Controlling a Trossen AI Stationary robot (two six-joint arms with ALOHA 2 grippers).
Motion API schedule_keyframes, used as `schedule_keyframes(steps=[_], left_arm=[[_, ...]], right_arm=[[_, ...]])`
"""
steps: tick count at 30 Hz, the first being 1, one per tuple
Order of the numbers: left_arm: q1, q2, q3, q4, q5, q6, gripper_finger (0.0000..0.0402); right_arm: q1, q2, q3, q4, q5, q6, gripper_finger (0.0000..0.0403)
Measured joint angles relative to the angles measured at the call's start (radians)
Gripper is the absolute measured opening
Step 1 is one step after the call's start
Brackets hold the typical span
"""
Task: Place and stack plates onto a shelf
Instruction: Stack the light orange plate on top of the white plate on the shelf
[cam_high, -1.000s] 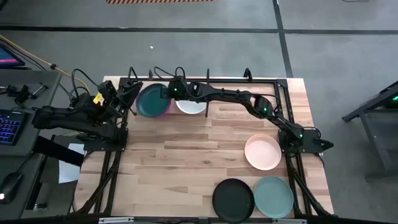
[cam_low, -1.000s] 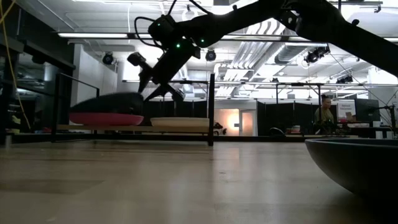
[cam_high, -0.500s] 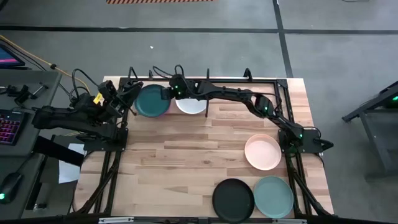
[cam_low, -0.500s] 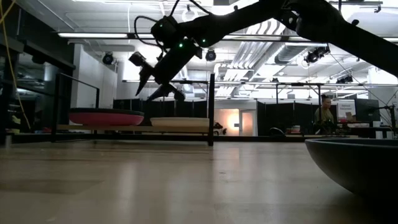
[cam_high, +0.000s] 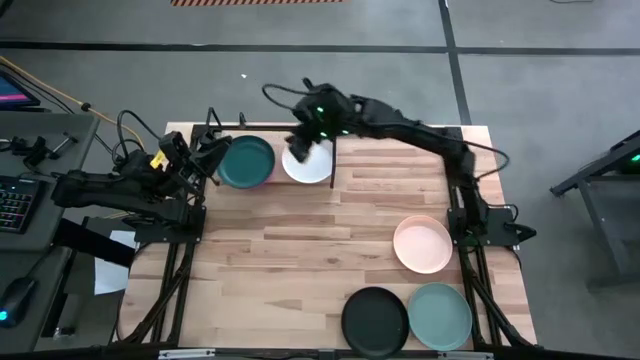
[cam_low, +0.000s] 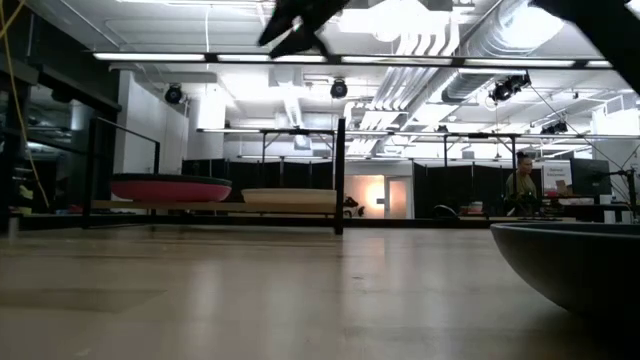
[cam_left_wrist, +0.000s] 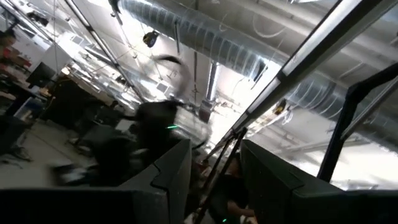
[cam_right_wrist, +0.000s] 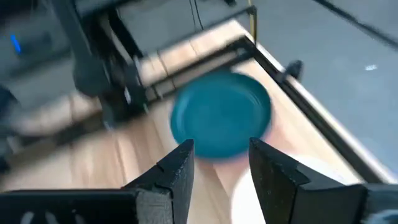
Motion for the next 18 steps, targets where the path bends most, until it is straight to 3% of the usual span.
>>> schedule_keyframes(steps=[3, 6, 12, 18], left_arm=[[0.0, 0.0, 0.0, -0.061, 0.0, 0.046, 0.0131], [0.0, 0.0, 0.0, -0.187, 0.0, 0.09, 0.0131], [0.0, 0.036, 0.0, -0.438, 0.015, 0.037, 0.0131], [0.0, 0.118, 0.0, -0.458, 0.138, 0.033, 0.0131]], right_arm=[[0.048, -0.1, -0.08, -0.132, 0.079, -0.077, 0.0135], [0.094, -0.222, -0.259, -0.175, 0.14, -0.047, 0.0135], [0.182, -0.541, -0.731, -0.024, 0.175, 0.178, 0.0135], [0.29, -0.81, -1.071, 0.119, 0.233, 0.406, 0.0135]])
